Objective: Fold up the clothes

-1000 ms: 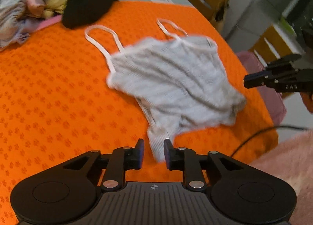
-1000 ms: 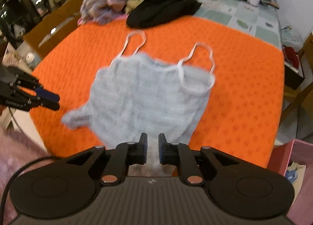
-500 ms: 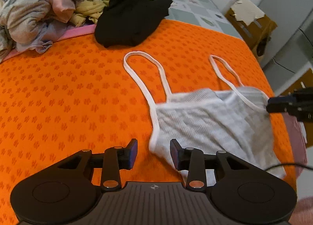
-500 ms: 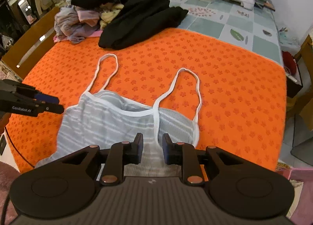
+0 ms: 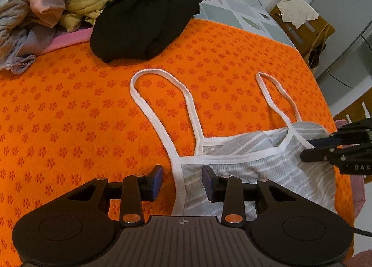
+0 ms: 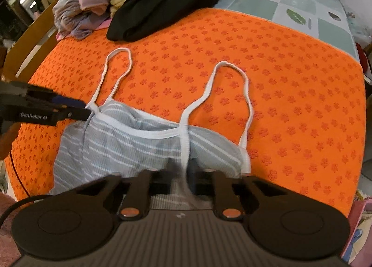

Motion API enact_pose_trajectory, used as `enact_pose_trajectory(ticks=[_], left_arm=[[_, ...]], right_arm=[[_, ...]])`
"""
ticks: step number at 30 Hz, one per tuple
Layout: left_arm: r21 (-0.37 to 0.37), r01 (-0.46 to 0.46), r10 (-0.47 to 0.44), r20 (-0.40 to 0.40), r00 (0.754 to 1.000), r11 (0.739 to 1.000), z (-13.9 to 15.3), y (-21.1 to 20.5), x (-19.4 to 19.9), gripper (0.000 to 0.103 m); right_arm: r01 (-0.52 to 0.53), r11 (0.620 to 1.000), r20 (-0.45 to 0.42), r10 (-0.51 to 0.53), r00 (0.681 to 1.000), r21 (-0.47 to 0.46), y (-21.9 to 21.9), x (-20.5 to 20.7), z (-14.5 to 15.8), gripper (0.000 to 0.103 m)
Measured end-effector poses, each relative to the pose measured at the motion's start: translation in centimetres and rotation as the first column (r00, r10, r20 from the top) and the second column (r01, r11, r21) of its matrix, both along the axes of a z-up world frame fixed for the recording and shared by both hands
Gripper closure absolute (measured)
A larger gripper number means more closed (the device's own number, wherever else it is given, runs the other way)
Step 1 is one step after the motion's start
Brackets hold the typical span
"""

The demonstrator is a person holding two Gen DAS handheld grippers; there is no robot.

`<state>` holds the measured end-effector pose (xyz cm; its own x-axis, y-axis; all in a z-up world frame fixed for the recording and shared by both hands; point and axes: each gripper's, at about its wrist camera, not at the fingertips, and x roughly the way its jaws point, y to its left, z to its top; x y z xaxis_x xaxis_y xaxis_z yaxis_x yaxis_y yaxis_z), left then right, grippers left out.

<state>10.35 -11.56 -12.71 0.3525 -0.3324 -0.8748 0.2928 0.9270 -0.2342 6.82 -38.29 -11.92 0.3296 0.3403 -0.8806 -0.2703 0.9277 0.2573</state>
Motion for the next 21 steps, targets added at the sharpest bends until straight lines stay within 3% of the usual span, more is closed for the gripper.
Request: enact_pose_trajectory(ticks=[2, 5, 9, 14, 18, 21], left_arm=[[-0.026, -0.001, 0.001, -0.006, 1.000, 1.000, 0.1, 0.2, -0.2, 0.093], [-0.049, -0.024, 0.025, 0.018, 1.000, 0.999, 0.6, 0.4, -0.7, 0.100], [-0.073, -0.029, 0.034, 0.067, 0.997, 0.997, 2.3, 0.2, -1.1, 0.100], [-0.098, 0.046, -0.030, 0.164, 0.986, 0.994, 5.3, -1.8, -1.3, 0.100], [-0.093, 0.102, -0.082, 0.195, 0.977, 0.990, 5.8, -4.4, -0.6, 0.100], [-0.060, 0.107, -0.094, 0.182, 0.979, 0.992, 5.1, -5.7, 0.0, 0.097]], right_arm=[[0.021, 1.000, 0.007, -0.021, 1.000, 0.009, -0.4, -0.1, 0.3, 0.099], [0.046, 0.999, 0.035, -0.046, 0.998, 0.024, -1.2, -0.6, 1.4, 0.099], [0.081, 0.997, 0.087, -0.082, 0.993, 0.012, -2.5, -1.8, 3.5, 0.100], [0.150, 0.987, 0.149, -0.140, 0.979, -0.059, -4.7, -3.2, 5.4, 0.100], [0.196, 0.978, 0.131, -0.185, 0.974, -0.075, -6.1, -3.0, 4.1, 0.099], [0.168, 0.979, 0.089, -0.159, 0.983, -0.113, -5.7, -2.4, 2.1, 0.093]])
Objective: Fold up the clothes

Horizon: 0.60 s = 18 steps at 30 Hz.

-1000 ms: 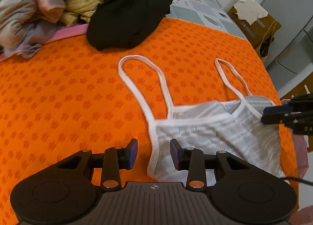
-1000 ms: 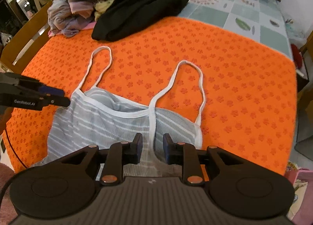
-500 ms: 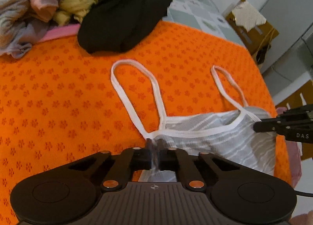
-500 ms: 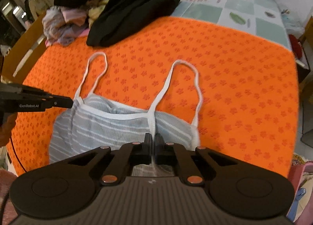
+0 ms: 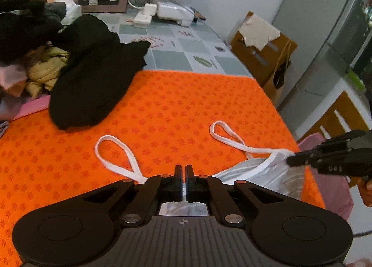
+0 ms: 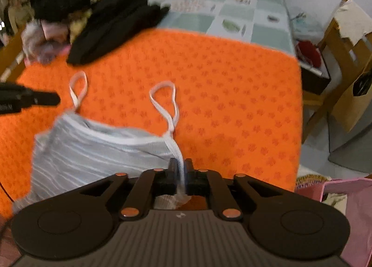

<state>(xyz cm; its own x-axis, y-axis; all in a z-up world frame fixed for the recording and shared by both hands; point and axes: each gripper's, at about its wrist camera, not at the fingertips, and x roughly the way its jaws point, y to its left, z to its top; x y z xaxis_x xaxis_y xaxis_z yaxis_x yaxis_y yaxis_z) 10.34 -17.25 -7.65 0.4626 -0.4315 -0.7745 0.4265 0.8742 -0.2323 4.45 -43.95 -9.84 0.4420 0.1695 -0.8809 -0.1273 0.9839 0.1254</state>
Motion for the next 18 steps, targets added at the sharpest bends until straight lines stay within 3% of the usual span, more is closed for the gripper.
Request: enact_pose_trajectory(ticks=[4, 11, 18], left_arm=[[0.015, -0.027, 0.027, -0.011, 1.000, 1.000, -0.1, 1.3, -0.3, 0.085], [-0.007, -0.152, 0.150, -0.134, 0.980, 0.988, -1.7, 6.0, -2.1, 0.058], [-0.072, -0.226, 0.201, -0.258, 0.945, 0.971, -4.1, 6.9, -3.4, 0.057]], right_arm=[[-0.011, 0.999, 0.053, 0.013, 0.999, -0.036, 1.1, -0.8, 1.1, 0.076], [-0.073, 0.996, 0.147, 0.081, 0.986, -0.055, 4.0, -1.4, 4.5, 0.074], [-0.213, 0.974, 0.140, 0.201, 0.970, 0.079, 7.6, -0.5, 4.6, 0.074]])
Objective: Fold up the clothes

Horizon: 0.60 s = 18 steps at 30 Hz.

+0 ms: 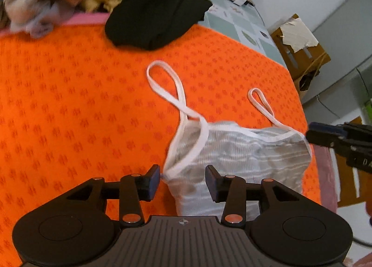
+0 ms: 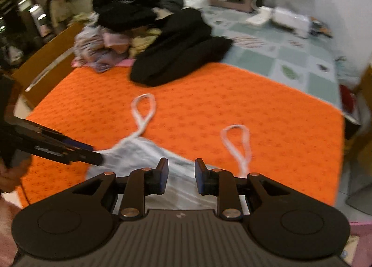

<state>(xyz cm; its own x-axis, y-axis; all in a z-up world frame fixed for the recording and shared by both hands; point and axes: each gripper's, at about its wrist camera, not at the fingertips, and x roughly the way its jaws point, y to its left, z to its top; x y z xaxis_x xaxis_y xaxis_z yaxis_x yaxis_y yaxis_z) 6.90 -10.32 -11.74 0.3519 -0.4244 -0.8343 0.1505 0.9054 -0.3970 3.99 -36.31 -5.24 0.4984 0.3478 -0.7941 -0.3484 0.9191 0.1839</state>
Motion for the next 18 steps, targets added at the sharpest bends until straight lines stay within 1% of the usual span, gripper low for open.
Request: enact_pose_trajectory(ticks=[3, 4, 5, 6, 7, 8, 9, 11, 12, 15, 18], left_arm=[[-0.010, -0.022, 0.022, -0.020, 1.000, 1.000, -0.7, -0.1, -0.1, 0.057], [-0.013, -0.030, 0.029, -0.026, 0.999, 0.999, -1.0, -0.1, -0.1, 0.057], [-0.017, -0.034, 0.033, -0.030, 0.999, 0.999, -1.1, 0.0, -0.1, 0.061], [-0.023, -0.036, 0.035, -0.032, 0.999, 0.999, -1.2, 0.0, -0.1, 0.069], [-0.029, -0.038, 0.037, -0.034, 0.999, 0.999, -1.3, 0.0, -0.1, 0.088], [-0.030, -0.048, 0.047, -0.028, 0.999, 0.998, -1.2, 0.1, -0.2, 0.091], [-0.028, -0.061, 0.061, -0.017, 0.998, 0.998, -0.9, 0.2, -0.3, 0.092], [-0.028, -0.086, 0.087, 0.007, 0.996, 0.996, -0.4, 0.4, -0.4, 0.093], [-0.034, -0.095, 0.096, 0.018, 0.995, 0.995, 0.1, 0.5, -0.5, 0.093], [-0.067, -0.094, 0.097, 0.041, 0.994, 0.993, 1.8, 0.5, -0.7, 0.094], [-0.074, -0.051, 0.057, 0.076, 0.995, 0.996, 3.4, -0.3, -0.9, 0.094]], right_arm=[[-0.038, 0.998, -0.036, 0.040, 0.999, 0.043, 1.4, 0.6, -0.8, 0.075], [-0.044, 0.997, -0.050, 0.047, 0.998, 0.057, 1.7, 0.8, -1.1, 0.077], [-0.047, 0.997, -0.057, 0.051, 0.997, 0.062, 2.2, 1.0, -1.4, 0.078], [-0.050, 0.996, -0.064, 0.054, 0.997, 0.067, 2.6, 1.2, -1.8, 0.080], [-0.054, 0.996, -0.069, 0.058, 0.996, 0.066, 3.0, 1.3, -2.1, 0.081], [-0.058, 0.996, -0.075, 0.062, 0.995, 0.065, 3.4, 1.5, -2.4, 0.083], [-0.060, 0.996, -0.078, 0.065, 0.995, 0.063, 3.7, 1.7, -2.6, 0.088], [-0.062, 0.995, -0.090, 0.069, 0.994, 0.078, 4.1, 2.1, -3.2, 0.090], [-0.059, 0.995, -0.103, 0.068, 0.992, 0.085, 4.3, 2.4, -3.5, 0.094], [-0.069, 0.993, -0.128, 0.082, 0.988, 0.100, 4.8, 2.9, -4.6, 0.095], [-0.095, 0.991, -0.149, 0.108, 0.983, 0.093, 5.7, 3.2, -5.7, 0.095]])
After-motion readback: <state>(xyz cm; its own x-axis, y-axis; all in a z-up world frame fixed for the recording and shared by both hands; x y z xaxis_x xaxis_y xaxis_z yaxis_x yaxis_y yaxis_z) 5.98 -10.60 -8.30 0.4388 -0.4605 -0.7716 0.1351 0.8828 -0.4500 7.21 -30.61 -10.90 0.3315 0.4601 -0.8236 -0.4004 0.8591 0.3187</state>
